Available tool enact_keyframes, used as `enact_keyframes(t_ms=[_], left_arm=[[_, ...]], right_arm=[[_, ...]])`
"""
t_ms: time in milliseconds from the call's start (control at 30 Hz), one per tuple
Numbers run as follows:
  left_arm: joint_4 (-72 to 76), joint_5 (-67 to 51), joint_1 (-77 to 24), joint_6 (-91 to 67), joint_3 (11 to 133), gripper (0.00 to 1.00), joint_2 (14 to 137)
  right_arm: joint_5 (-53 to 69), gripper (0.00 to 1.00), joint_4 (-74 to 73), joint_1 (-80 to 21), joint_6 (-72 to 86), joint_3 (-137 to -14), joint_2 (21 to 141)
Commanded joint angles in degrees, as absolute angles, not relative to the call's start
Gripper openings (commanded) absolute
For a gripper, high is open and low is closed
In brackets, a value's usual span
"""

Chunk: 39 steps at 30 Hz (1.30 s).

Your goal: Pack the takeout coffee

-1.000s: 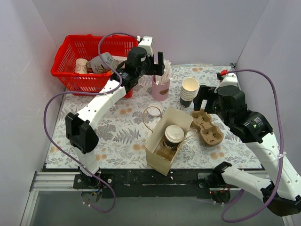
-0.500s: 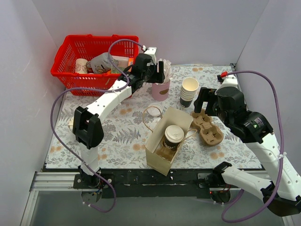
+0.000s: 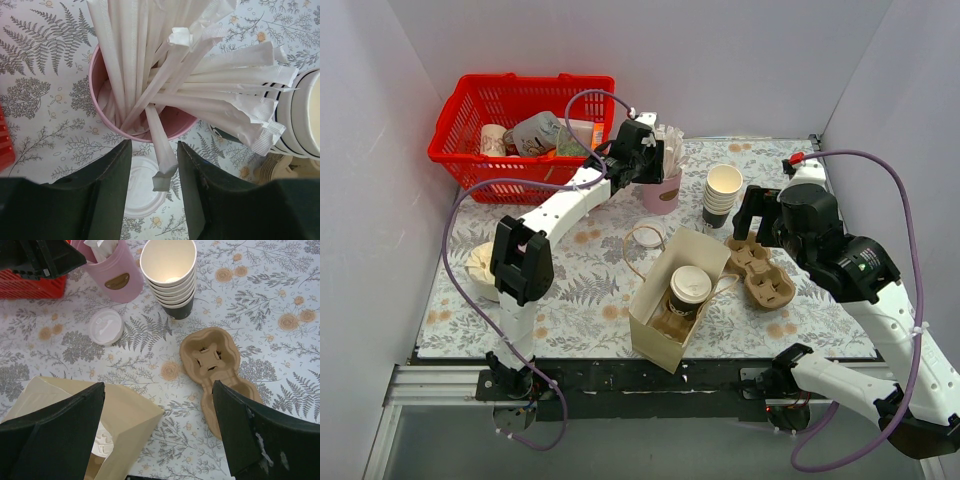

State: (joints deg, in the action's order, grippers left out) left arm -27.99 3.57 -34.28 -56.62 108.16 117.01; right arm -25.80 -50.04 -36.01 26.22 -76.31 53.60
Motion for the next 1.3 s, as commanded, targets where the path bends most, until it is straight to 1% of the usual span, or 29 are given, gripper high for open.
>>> enact_keyframes(t_ms=[0,100,133,200,233,267,333,367,467,733,967,1100,1267], left_arm=[[-28.0,2.9,-34.1,-56.1,109.9,0.40,114.9],[-27.7,3.2,-34.1,-55.6,110.0,0.35,115.2],[-27.7,3.3,-34.1,-55.3,110.4,0.31,115.3],[-27.5,2.9,-34.1,-55.0,110.3,0.28,115.3],[-27.4,2.9,-34.1,-55.0,110.4,0.24,115.3],[-27.1,2.7,-34.0,-55.0,110.7,0.22,115.4],[-26.9,2.3,-34.1,-54.8,111.3,0.15,115.4],[-26.8,1.4,-34.1,-54.2,112.1,0.08,115.5],[-27.2,1.2,-34.1,-53.9,113.5,0.00,115.4],[-30.8,6.9,-34.2,-50.7,115.9,0.00,111.2],[-34.8,7.7,-34.8,-45.4,114.1,0.01,107.8],[-37.9,7.5,-35.9,-42.7,114.1,0.00,108.1],[-40.5,12.2,-37.4,-39.8,115.3,0.00,108.7]], right_arm=[[-26.5,0.95,-49.1,-35.8,27.3,-78.8,53.5],[-26.6,0.95,-49.2,-35.8,27.2,-79.1,53.6],[-26.5,0.95,-49.2,-35.8,27.1,-79.3,53.6],[-26.5,0.95,-49.5,-35.8,27.0,-79.5,53.6],[-26.5,0.95,-49.5,-35.8,26.9,-79.5,53.5],[-26.5,0.95,-49.5,-35.8,26.9,-79.5,53.4],[-26.4,0.95,-49.4,-35.7,26.9,-79.1,53.3],[-26.3,0.95,-49.4,-35.8,26.9,-79.0,53.3],[-26.2,0.95,-49.4,-35.8,26.7,-78.9,53.0],[-24.8,0.95,-48.3,-35.8,26.6,-77.9,51.6],[-24.2,0.95,-47.8,-35.8,26.5,-77.3,50.0],[-24.2,0.95,-47.9,-35.8,26.2,-77.4,50.0],[-23.7,0.95,-47.2,-35.8,25.5,-77.1,50.4]])
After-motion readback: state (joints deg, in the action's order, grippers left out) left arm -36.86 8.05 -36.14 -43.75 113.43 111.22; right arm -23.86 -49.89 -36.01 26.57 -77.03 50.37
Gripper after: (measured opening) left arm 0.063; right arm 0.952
